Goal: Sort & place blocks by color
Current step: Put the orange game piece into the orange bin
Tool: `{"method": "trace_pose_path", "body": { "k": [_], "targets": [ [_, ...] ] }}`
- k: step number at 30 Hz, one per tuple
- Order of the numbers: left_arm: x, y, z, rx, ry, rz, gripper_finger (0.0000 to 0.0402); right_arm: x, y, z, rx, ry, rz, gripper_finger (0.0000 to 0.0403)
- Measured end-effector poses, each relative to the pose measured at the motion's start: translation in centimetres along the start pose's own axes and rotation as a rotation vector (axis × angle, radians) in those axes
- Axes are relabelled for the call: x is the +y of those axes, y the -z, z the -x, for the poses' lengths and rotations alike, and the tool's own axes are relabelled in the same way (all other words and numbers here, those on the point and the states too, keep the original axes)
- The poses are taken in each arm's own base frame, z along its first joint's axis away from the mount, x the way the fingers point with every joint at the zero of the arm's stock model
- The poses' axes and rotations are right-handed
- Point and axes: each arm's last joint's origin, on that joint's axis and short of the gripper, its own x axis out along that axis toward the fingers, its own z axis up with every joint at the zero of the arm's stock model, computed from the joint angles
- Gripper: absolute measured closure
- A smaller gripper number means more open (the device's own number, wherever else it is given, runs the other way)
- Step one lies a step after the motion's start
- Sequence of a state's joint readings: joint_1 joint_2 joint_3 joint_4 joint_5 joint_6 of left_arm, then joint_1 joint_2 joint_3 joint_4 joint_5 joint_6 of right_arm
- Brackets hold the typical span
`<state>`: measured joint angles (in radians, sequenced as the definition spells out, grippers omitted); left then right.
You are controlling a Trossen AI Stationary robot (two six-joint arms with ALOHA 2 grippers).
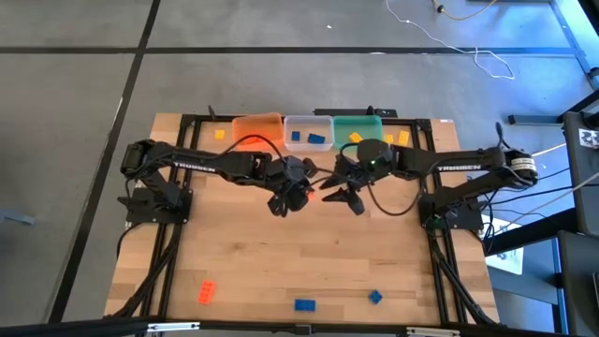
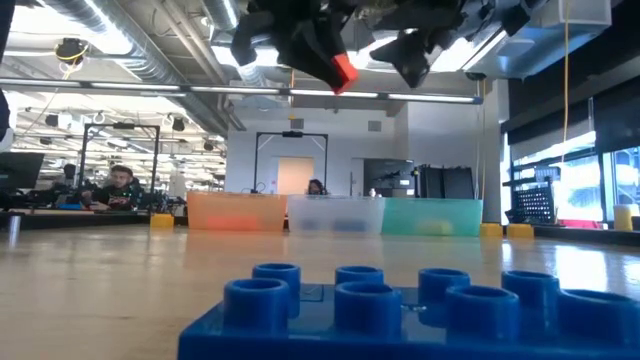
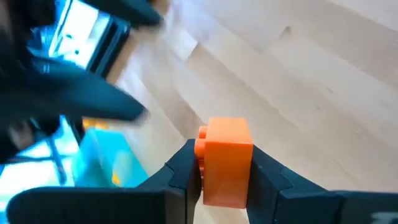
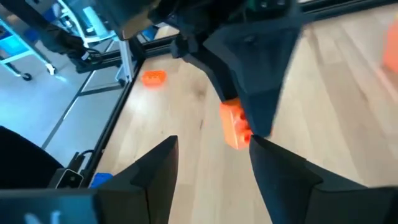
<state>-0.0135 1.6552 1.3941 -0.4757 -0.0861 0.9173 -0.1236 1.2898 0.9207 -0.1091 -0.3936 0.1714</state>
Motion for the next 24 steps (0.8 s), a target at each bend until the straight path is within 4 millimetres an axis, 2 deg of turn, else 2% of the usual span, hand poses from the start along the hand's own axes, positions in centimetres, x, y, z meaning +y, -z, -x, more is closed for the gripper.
{"method": "trace_pose_path", "body": {
  "k": [4,7,13,18,24],
  "targets": [
    [0.4,1.1,0.5,0.104,-0.031,0.067,0.0320,0.0,-0.3,2.1,-0.008,0.034,0.014,0.0204],
    [1.5,2.5,1.1,0.166,-0.084,0.159,0.0320,0.1,-0.4,3.6,-0.011,0.098,0.035,0.0204],
    [3.9,6.2,3.4,0.236,-0.170,0.434,0.0320,0.0,0.1,5.7,0.006,0.409,0.058,0.0203],
    [5.7,11.3,4.7,0.393,-0.295,0.782,0.0320,-0.5,0.2,6.4,-0.020,0.644,-0.016,0.0203],
    [5.8,18.1,4.6,0.557,-0.196,1.154,0.0320,-0.6,0.3,6.3,-0.016,0.659,-0.016,0.0203]
  ]
}}
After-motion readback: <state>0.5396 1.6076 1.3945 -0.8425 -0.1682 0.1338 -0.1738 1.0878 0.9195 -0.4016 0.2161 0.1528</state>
